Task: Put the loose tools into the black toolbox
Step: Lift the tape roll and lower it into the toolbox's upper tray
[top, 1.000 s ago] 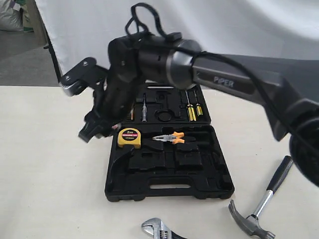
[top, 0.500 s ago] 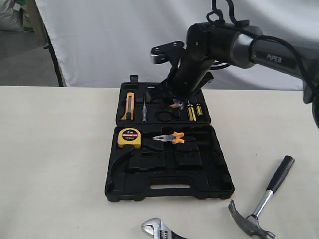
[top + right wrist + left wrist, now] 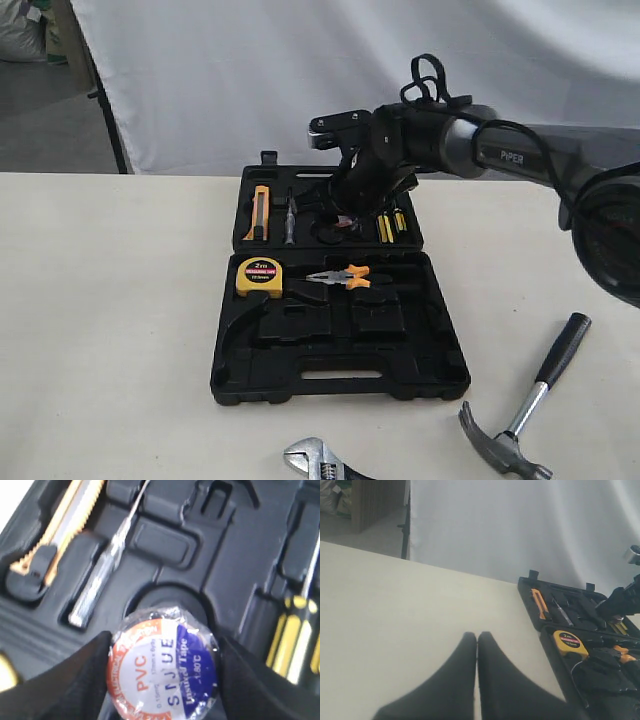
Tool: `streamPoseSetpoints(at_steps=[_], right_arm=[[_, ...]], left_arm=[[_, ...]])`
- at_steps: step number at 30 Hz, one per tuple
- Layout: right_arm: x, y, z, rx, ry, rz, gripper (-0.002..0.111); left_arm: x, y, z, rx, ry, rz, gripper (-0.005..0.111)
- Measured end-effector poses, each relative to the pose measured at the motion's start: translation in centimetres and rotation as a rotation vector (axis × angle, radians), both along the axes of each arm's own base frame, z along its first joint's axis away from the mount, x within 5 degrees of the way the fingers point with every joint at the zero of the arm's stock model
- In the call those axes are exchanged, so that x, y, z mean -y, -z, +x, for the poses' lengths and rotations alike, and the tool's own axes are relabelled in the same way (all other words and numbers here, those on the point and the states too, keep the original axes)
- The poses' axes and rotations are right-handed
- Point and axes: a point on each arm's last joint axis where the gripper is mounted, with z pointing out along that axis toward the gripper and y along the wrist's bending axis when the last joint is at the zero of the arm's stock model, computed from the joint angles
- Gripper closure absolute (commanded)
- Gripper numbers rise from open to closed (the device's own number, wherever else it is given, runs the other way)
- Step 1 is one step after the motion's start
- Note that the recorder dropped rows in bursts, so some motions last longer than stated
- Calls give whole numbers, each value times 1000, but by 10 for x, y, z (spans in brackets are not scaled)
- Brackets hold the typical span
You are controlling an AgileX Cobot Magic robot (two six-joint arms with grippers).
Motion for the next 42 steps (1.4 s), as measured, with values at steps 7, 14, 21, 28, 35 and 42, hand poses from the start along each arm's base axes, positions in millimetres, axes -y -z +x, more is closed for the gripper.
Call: streamPoseSetpoints(at_steps=[7, 14, 21, 28, 35, 42], right_arm=[[-5, 12, 8, 72, 2, 46, 109], [-7, 29, 12, 86, 3, 55, 109], [-8, 42, 13, 81, -1, 41, 109], [-8, 42, 13, 81, -1, 41, 108], [-7, 43, 12, 67, -1, 32, 68], [-7, 44, 11, 48, 20, 46, 23]], left_arm=[[0, 0, 0, 0, 0, 0, 106], [0, 0, 0, 0, 0, 0, 106], [0, 0, 0, 0, 0, 0, 106], [0, 0, 0, 0, 0, 0, 106], [0, 0, 0, 0, 0, 0, 106], [0, 0, 0, 0, 0, 0, 106]])
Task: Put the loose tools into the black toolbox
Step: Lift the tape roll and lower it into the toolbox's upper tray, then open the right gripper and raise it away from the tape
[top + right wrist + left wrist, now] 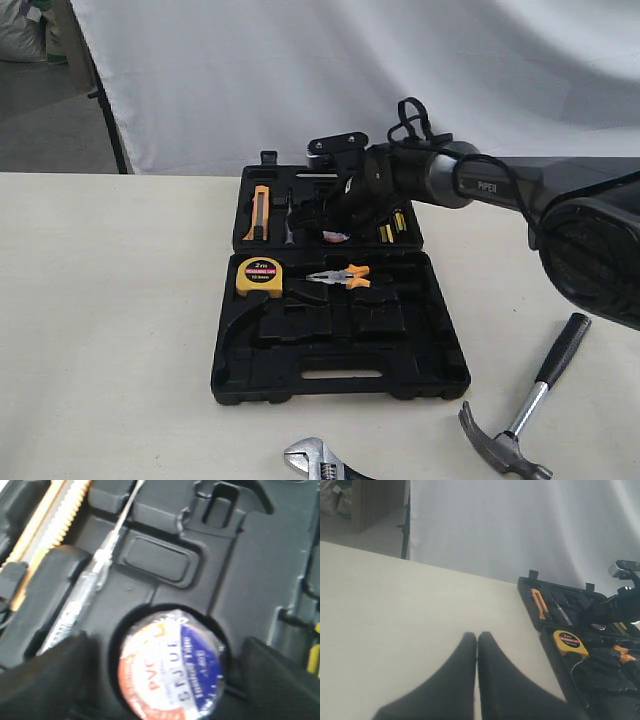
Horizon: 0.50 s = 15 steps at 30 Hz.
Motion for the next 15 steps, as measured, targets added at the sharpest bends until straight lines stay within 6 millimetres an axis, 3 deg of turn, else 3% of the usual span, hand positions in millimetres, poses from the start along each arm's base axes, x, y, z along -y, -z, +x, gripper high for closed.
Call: streamPoseSetpoints(at_steps=[5, 9, 11, 15], right_arm=[[1, -8, 1, 2, 16, 22, 23], [11, -40, 5, 39, 47, 60, 26], [17, -59, 7, 61, 67, 95, 39], [20, -74, 7, 65, 88, 140, 82]], left_arm=[[0, 0, 0, 0, 0, 0, 106], [0, 0, 0, 0, 0, 0, 106], [0, 0, 0, 0, 0, 0, 106], [0, 0, 0, 0, 0, 0, 106]])
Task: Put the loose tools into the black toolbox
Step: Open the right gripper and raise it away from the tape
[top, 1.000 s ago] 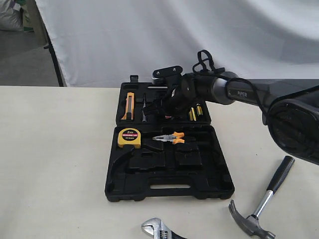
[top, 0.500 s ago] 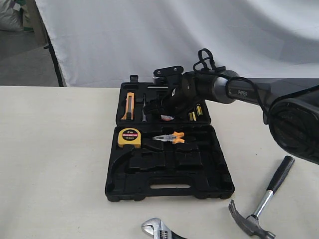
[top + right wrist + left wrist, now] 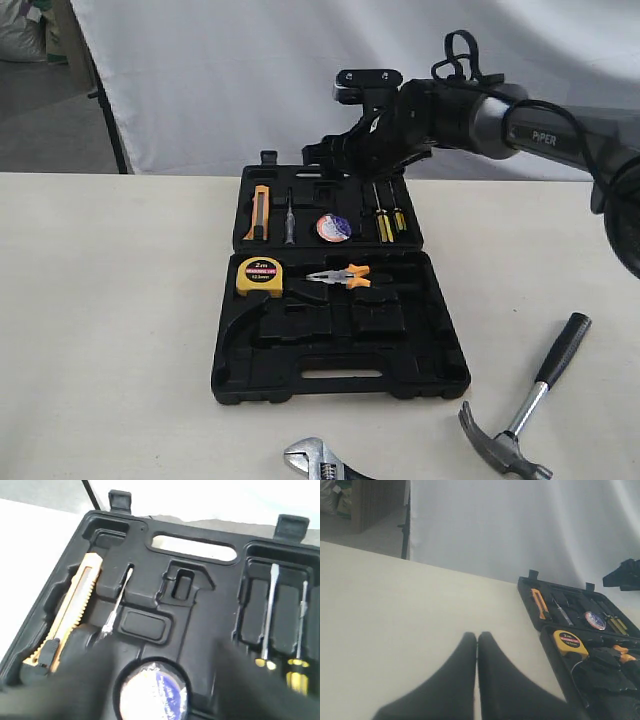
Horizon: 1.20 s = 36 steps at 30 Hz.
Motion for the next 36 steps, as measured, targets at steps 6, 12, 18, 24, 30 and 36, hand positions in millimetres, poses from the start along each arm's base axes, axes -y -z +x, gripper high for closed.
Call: streamPoseSetpoints(at_steps=[6, 12, 18, 24, 30, 36], right_arm=[[-7, 26, -1, -49, -10, -15, 109], [-13, 71, -1, -108, -14, -43, 109], [-15, 82, 1, -107, -4, -26, 109], [-14, 74, -1, -116, -7, -30, 109], [-11, 28, -8, -105, -18, -19, 109], [-1, -43, -25, -85, -37, -7, 109]], left_arm=[[0, 0, 0, 0, 0, 0, 106], [0, 0, 0, 0, 0, 0, 106], [0, 0, 0, 0, 0, 0, 106], [0, 0, 0, 0, 0, 0, 106], [0, 0, 0, 0, 0, 0, 106], [0, 0, 0, 0, 0, 0, 106]])
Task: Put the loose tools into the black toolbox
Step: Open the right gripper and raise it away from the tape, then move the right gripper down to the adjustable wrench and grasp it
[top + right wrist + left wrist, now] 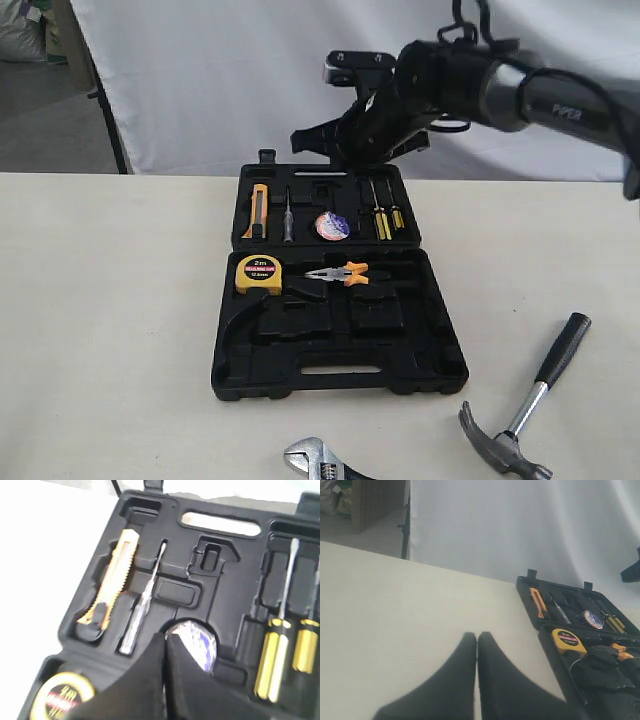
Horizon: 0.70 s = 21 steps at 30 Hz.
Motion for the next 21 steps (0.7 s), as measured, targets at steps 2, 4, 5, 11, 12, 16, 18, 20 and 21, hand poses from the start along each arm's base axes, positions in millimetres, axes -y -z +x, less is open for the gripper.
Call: streamPoseSetpoints(at_steps=[2, 4, 5, 11, 12, 16, 18, 20, 21], right_arm=[[4, -18, -8, -11, -10, -8, 109], [8, -31, -15, -29, -20, -20, 109], [10, -38, -19, -36, -28, -30, 109], [19, -51, -49, -106, -108, -114, 109], [20, -45, -53, -117, -112, -122, 109], [27, -20, -85, -136, -125, -134, 109], [36, -27, -100, -133, -124, -129, 109], [46, -42, -115, -117, -120, -99, 109], [50, -49, -123, -114, -117, -82, 109]], left_arm=[[0, 0, 0, 0, 0, 0, 106], [0, 0, 0, 0, 0, 0, 106], [0, 0, 0, 0, 0, 0, 106], [0, 0, 0, 0, 0, 0, 106], [0, 0, 0, 0, 0, 0, 106], [0, 0, 0, 0, 0, 0, 106], [0, 0, 0, 0, 0, 0, 106], [0, 0, 0, 0, 0, 0, 106], [0, 0, 0, 0, 0, 0, 106]])
